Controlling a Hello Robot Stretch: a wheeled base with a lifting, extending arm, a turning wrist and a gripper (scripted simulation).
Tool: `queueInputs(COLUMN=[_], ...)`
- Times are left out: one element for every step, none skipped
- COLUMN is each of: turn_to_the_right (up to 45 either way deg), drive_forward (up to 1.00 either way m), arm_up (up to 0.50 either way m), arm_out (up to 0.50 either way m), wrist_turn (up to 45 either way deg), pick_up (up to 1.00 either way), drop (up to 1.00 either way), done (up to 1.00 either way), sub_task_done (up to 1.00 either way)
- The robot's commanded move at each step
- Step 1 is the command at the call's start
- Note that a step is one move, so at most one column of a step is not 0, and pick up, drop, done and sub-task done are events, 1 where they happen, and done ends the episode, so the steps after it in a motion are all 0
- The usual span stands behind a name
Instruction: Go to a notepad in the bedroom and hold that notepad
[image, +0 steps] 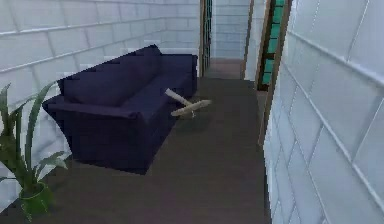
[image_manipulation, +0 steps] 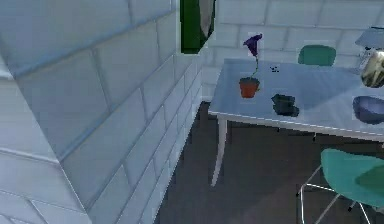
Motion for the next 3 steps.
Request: queueInputs(turn_to_the_right=[0.0, 6.0, 0.0], drive_forward=[0.2, 0.0, 1.0], arm_up=[0.0, 0.0, 0.0], arm_out=[0.0, 0.0, 0.0], wrist_turn=[0.0, 0.0, 0.0], pick_up=[0.0, 0.0, 0.0], drop=[0.0, 0.0, 0.0], done=[0.0, 0.0, 0.0], sub_task_done=[0.0, 0.0, 0.0])
